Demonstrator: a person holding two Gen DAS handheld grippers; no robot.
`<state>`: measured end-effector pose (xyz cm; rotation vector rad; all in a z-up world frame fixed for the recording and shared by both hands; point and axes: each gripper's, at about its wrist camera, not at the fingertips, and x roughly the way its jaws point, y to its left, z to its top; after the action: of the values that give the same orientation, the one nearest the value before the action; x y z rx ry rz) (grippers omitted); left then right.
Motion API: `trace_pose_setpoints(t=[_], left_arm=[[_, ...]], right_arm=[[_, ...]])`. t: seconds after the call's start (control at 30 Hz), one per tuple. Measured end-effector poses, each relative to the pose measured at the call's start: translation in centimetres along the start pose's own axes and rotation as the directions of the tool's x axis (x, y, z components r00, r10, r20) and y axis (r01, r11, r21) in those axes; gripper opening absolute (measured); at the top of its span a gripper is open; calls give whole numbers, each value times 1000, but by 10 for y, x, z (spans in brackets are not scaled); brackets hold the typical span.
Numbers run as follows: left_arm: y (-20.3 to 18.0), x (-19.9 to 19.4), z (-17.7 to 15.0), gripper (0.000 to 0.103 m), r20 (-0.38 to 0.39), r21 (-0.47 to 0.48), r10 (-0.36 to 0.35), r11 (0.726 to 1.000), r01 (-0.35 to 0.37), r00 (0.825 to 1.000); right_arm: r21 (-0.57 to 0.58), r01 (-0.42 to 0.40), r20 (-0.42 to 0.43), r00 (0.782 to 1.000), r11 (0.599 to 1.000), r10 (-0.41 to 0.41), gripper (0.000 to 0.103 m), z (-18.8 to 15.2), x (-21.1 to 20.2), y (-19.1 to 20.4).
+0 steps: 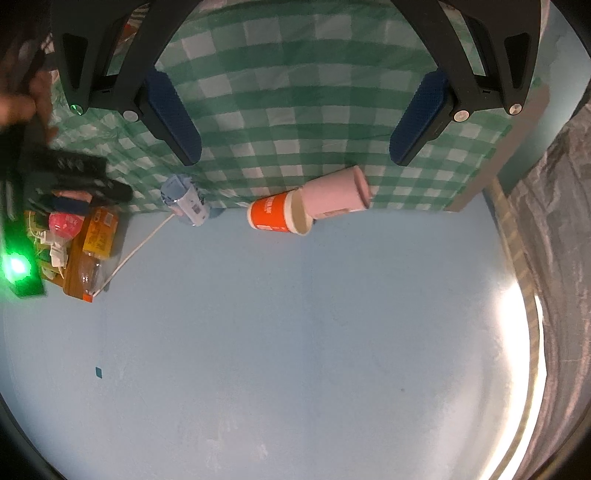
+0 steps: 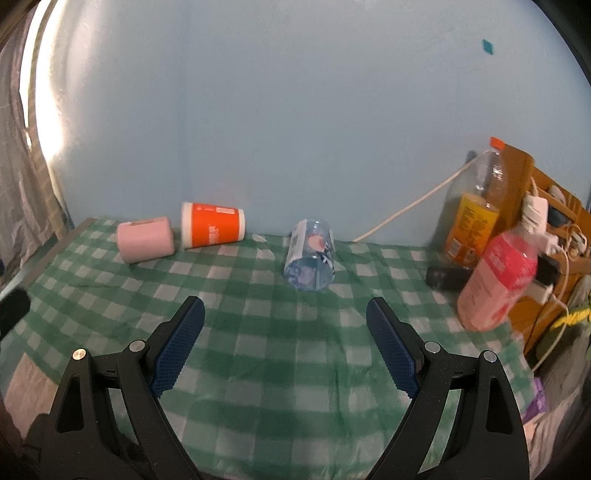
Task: Flip cup upside down
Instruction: 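Reach the right gripper to the clear plastic cup and close on it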
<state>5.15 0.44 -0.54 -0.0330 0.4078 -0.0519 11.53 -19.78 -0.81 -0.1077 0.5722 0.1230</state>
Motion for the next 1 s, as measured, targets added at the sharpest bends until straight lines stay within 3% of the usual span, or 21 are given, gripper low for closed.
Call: trace_pose_setpoints(t=[0.2, 0.43, 0.63, 0.77, 1.0], left_arm=[[-9, 33, 14, 103, -36, 13, -32, 999, 32, 999], [-10, 81, 30, 103, -111, 3, -46, 999, 47, 993], [-8, 111, 38, 103, -153, -16, -43, 999, 41, 987], [-10, 125, 37, 103, -165, -13, -45, 999, 43, 985], [-10, 147, 35, 103, -208, -23, -58, 998, 54, 976]], right_arm=[[-6, 27, -118, 993, 1000, -27, 88, 48, 66, -14], [36, 18, -295, 955, 999, -7, 88, 81, 145, -27], [36, 40, -412, 911, 999, -22, 88, 90, 196, -31], [72, 27, -467, 884, 997, 10, 88, 87, 219, -35], [124, 21, -505, 862, 992, 45, 88, 78, 242, -38]])
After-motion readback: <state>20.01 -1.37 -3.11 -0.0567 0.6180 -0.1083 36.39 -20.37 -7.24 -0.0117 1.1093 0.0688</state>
